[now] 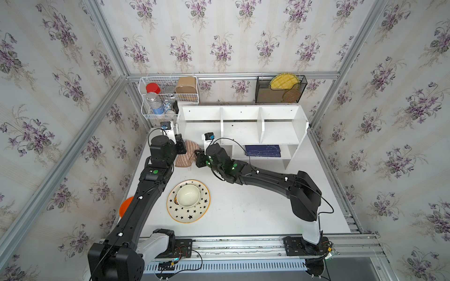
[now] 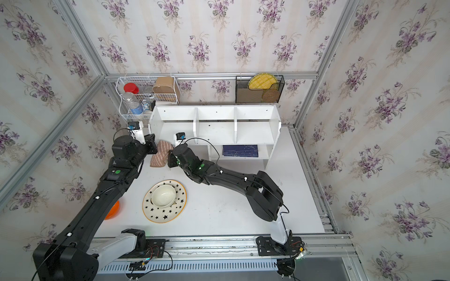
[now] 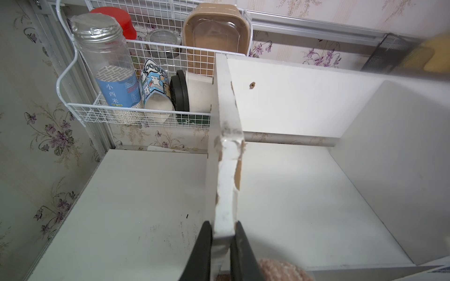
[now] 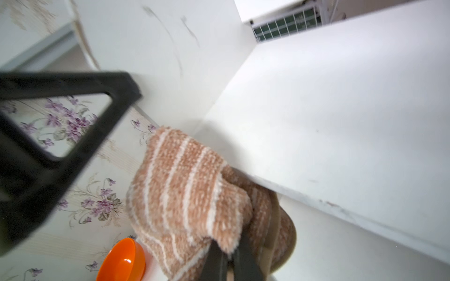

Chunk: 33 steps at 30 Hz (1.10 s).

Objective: Wipe the bookshelf clean with a cloth
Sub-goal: Wipe the dust from the shelf.

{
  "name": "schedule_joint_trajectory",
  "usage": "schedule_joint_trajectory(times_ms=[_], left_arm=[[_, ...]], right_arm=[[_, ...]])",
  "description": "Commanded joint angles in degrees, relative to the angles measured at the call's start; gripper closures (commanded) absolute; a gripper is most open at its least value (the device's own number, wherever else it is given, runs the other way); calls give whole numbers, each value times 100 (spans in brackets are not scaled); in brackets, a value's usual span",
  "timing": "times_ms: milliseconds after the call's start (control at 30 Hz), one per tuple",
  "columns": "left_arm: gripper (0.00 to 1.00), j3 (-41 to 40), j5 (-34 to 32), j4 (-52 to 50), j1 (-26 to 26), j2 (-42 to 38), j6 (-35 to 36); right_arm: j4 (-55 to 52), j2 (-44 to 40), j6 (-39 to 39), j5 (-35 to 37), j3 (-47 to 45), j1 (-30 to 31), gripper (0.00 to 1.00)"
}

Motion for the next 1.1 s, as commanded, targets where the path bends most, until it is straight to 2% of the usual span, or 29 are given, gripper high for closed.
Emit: schedule_joint_trajectory(times_ms=[0,300,433,533,667,900,1067], left_arm=[[100,13,334,0,-6,-31,-257],[100,0,293,-8,-6,-36,-230],[100,0,299,0,-6,-38,-236],[100,-7,297,-6,-6,-44,-223],[100,-7,269,-7,-6,-65,-207],[100,-20,274,9,-5,-72,-220],[100,-18,295,1,-6,-62,-220]], right_arm=[[183,-9,-227,246,-96,193,100],[27,1027,561,-29,-32,244,100],[5,989,646,-55,-160,194,100],[-5,593,509,196,-381,177,100],[53,-335,356,785,-1143,104,100],[-476,-2032,383,1629,-2277,-465,100],[-414,-2515,421,1955,-2887,-600,100]])
